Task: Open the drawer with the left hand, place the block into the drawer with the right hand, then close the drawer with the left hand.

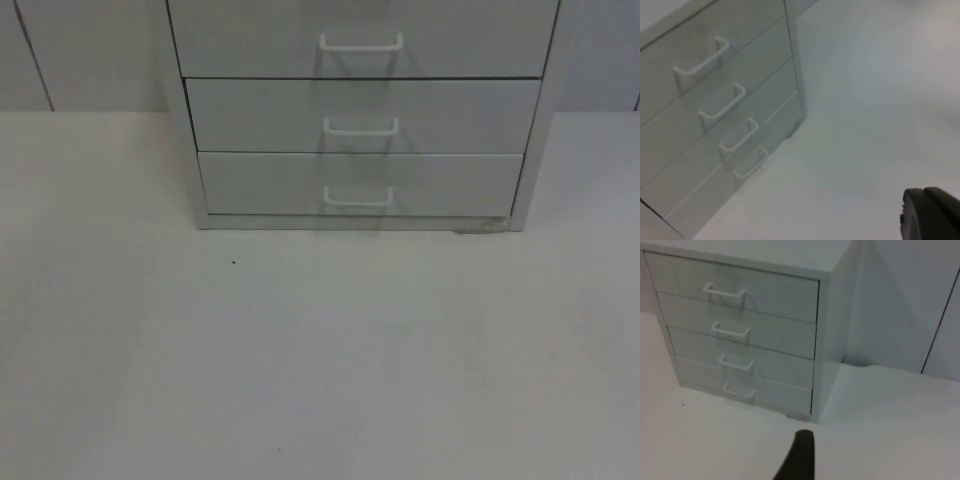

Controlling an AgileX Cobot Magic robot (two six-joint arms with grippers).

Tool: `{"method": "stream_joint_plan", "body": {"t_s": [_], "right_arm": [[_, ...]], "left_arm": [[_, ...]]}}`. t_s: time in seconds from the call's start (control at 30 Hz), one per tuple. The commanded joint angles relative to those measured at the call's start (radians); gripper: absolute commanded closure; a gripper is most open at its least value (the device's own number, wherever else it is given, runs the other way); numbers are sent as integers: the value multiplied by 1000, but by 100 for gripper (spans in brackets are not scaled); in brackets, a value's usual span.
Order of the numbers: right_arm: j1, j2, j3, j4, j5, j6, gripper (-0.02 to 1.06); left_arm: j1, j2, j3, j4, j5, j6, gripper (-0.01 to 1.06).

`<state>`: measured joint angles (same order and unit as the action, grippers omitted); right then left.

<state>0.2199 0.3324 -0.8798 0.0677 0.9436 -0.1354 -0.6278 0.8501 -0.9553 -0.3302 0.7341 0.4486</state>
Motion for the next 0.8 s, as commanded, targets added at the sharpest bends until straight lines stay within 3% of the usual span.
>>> {"method": "stream_joint_plan", "body": {"t_s": [0.0, 0.33, 0.6, 0.77], "right_arm": [[2, -46, 47, 6, 10, -5, 27], [2, -211, 198, 10, 50, 12, 27], [2, -332, 250, -13, 142, 31, 27], [2, -332, 289, -61, 208, 50, 27]], "left_arm": [[3, -41, 9, 10, 23, -9, 105], [3, -264, 256, 19, -42, -53, 105], [3, -522, 385, 141, -23, -230, 105], [3, -661, 388, 211, 53, -309, 105]]}}
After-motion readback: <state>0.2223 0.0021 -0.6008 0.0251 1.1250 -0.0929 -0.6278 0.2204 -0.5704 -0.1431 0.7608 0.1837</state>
